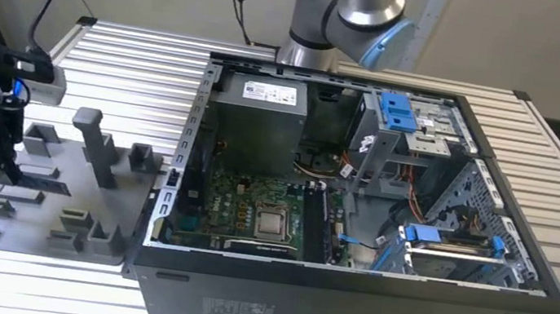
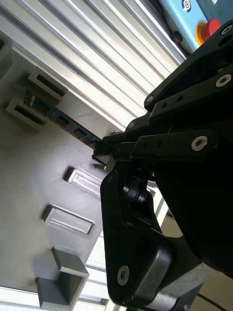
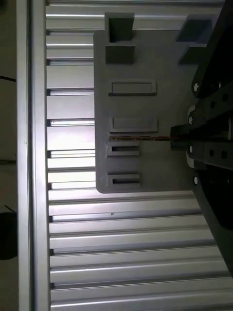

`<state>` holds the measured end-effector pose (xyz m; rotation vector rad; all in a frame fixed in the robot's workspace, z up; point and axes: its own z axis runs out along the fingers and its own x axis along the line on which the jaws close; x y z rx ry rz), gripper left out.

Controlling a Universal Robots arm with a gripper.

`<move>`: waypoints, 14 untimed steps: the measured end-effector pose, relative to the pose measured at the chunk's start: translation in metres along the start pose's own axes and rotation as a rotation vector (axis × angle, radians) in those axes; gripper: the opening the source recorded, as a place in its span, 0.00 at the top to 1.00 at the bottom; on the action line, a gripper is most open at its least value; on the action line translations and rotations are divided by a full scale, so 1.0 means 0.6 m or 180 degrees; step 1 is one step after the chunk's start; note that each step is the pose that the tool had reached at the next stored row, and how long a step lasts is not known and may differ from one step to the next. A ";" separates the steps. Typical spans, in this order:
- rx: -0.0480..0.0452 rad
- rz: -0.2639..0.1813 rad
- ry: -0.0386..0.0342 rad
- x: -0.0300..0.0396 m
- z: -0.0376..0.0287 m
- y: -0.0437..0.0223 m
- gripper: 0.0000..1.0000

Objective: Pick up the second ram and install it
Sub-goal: 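Pick up the second ram and move it above second insertion slot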

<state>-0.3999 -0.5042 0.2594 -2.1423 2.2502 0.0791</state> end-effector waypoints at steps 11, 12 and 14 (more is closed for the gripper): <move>0.0000 0.0000 0.0000 -0.001 -0.018 0.000 0.85; 0.0000 0.0000 0.0001 -0.001 -0.020 0.000 0.85; 0.0000 0.0000 0.0000 -0.001 -0.024 0.000 0.85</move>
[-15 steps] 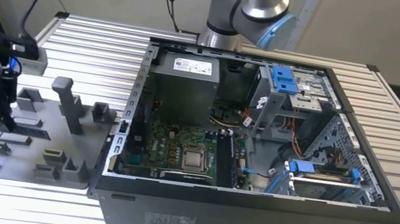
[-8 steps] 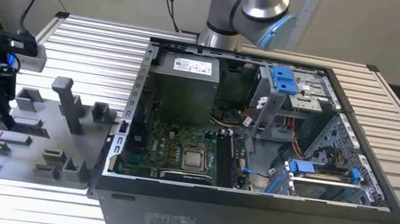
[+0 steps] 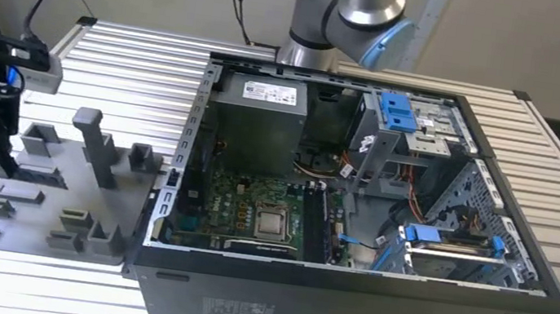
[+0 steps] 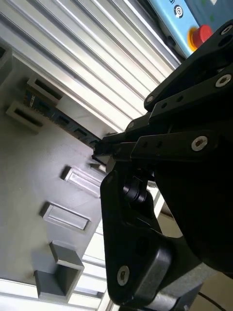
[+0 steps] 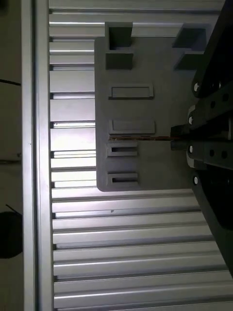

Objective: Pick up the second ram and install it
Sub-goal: 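Pick up the second ram and move it above second insertion slot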

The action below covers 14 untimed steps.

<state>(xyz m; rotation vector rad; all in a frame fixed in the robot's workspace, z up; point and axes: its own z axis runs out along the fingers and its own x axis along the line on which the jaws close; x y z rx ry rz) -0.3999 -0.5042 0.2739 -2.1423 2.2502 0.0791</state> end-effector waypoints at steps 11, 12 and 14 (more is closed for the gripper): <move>0.0000 0.0000 0.0000 -0.001 -0.021 0.000 0.85; 0.0000 0.0000 0.0000 -0.001 -0.022 0.000 0.85; 0.0000 0.0000 0.0000 -0.001 -0.026 0.000 0.85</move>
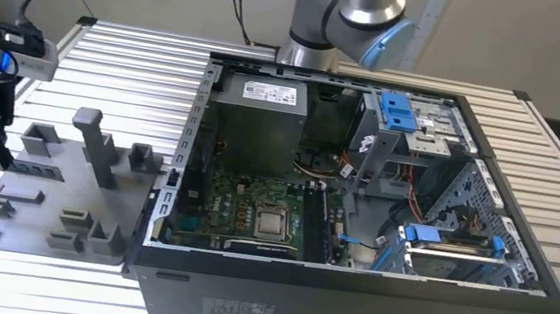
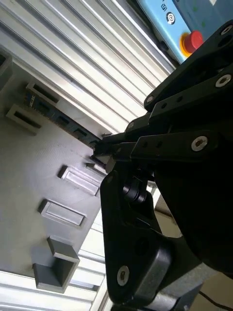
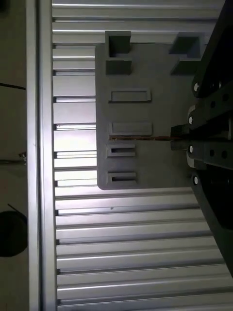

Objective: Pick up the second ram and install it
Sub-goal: 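Pick up the second ram and move it above second insertion slot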

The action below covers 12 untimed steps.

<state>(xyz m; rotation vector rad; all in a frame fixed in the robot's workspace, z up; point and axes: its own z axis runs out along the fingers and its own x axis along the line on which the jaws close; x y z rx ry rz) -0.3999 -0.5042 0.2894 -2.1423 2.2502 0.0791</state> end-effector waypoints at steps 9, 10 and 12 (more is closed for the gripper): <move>0.0000 0.0000 0.0000 -0.001 -0.015 0.000 0.85; 0.0000 0.0000 0.0000 -0.001 -0.016 0.000 0.85; 0.0000 0.0000 0.0000 -0.001 -0.019 0.000 0.85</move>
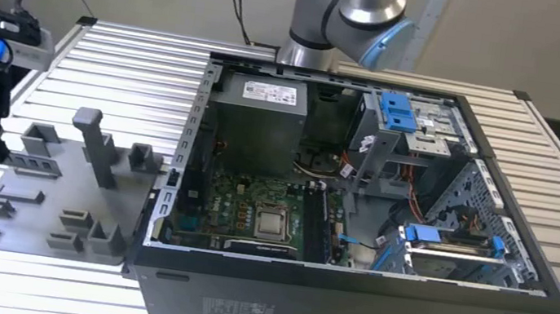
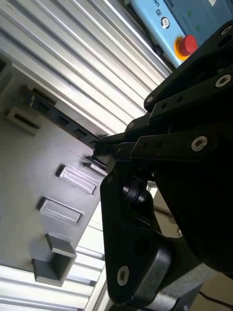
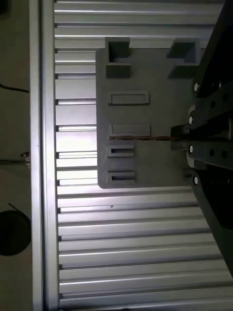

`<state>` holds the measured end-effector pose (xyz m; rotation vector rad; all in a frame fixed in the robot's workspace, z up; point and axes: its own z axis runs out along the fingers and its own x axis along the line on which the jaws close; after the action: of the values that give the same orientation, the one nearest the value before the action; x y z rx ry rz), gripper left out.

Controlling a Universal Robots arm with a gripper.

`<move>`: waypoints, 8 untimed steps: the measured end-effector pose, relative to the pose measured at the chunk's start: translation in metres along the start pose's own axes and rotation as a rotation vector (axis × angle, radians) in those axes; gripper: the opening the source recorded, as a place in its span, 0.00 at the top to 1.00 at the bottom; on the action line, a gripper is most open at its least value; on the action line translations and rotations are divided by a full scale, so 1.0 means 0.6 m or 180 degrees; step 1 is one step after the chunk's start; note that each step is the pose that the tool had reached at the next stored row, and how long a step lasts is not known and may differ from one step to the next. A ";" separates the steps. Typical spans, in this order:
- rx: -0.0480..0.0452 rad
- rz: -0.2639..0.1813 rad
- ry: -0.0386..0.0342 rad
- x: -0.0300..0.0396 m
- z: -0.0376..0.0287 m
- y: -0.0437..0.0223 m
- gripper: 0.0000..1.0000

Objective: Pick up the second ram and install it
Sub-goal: 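Pick up the second ram and move it above second insertion slot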

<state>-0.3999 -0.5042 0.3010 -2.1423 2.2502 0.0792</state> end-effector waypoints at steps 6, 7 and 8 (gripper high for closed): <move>0.0000 0.0000 0.0000 -0.001 -0.011 0.000 0.85; 0.0000 0.0000 0.0000 -0.001 -0.013 0.000 0.85; 0.0000 0.0000 0.0000 -0.001 -0.015 0.000 0.85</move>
<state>-0.3999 -0.5042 0.3103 -2.1424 2.2504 0.0791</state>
